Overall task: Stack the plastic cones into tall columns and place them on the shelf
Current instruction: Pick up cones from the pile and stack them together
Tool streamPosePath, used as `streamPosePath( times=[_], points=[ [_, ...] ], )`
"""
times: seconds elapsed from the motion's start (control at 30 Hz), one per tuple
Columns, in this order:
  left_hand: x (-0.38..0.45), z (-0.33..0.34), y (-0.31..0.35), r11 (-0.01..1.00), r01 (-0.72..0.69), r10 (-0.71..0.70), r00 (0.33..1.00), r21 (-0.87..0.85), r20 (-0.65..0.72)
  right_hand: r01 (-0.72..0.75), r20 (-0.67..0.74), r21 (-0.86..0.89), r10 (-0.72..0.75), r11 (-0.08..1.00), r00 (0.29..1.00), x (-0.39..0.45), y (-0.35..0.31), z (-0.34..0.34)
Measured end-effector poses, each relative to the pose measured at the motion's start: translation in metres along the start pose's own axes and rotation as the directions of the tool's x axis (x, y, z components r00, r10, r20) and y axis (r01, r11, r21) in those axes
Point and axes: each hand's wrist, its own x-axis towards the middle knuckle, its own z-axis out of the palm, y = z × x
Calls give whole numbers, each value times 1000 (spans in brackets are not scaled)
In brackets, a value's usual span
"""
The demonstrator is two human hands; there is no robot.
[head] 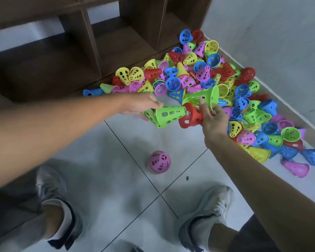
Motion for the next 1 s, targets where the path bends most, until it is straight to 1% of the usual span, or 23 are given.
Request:
streamPosePath(
  times=[0.1,0.3,0.37,0.43,0.5,0.67,0.77,0.8,0.87,0.93,1.0],
  points=[
    [-20,1,21,991,12,-19,999,136,45,13,15,71,-15,997,1000,-16,-1,-14],
    [-37,2,31,945,24,-77,985,325,153,111,23,-32,-110,993,994,-52,3,-40],
    [-45,-3,29,921,40,-102,985,388,142,169,51,-86,-166,982,985,-62,10,-46],
    [-52,-10,29,893,66,-118,989,444,90,220,45,-145,-216,965,975,-70,18,-46],
    [-58,-15,32,867,98,-146,987,489,61,235,44,-183,-230,955,972,-74,28,-43],
    [-64,-14,46,862,116,-155,987,494,39,229,87,-272,-213,935,973,-82,56,-23],
    [-63,-16,48,843,118,-171,984,526,54,246,62,-293,-238,924,969,-93,71,-9],
    [-62,-21,44,835,124,-186,981,535,63,272,57,-299,-267,915,962,-95,75,-6],
    [-56,-34,33,829,141,-200,978,541,52,358,92,-325,-348,875,933,-97,75,-3],
    [-52,-47,19,827,179,-210,978,534,-2,448,168,-348,-415,824,894,-96,71,0],
    [-40,-60,3,827,218,-244,970,518,-17,529,238,-360,-473,768,848,-94,65,3]
  ],
)
